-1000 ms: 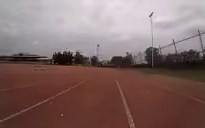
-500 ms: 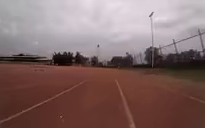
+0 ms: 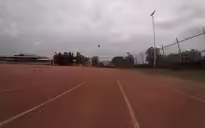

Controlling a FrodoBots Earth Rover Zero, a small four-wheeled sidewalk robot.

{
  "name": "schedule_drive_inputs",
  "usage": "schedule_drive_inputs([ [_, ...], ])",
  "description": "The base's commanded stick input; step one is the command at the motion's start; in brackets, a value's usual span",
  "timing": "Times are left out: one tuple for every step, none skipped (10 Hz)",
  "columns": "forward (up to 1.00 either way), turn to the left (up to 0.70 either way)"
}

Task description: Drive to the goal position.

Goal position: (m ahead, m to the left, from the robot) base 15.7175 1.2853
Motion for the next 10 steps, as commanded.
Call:
schedule_drive_inputs([
  [0.7, 0.0],
  [0.7, 0.0],
  [0.7, 0.0],
  [0.7, 0.0],
  [0.7, 0.0],
  [0.7, 0.0],
  [0.7, 0.0],
  [0.7, 0.0],
  [0.7, 0.0],
  [0.7, 0.0],
])
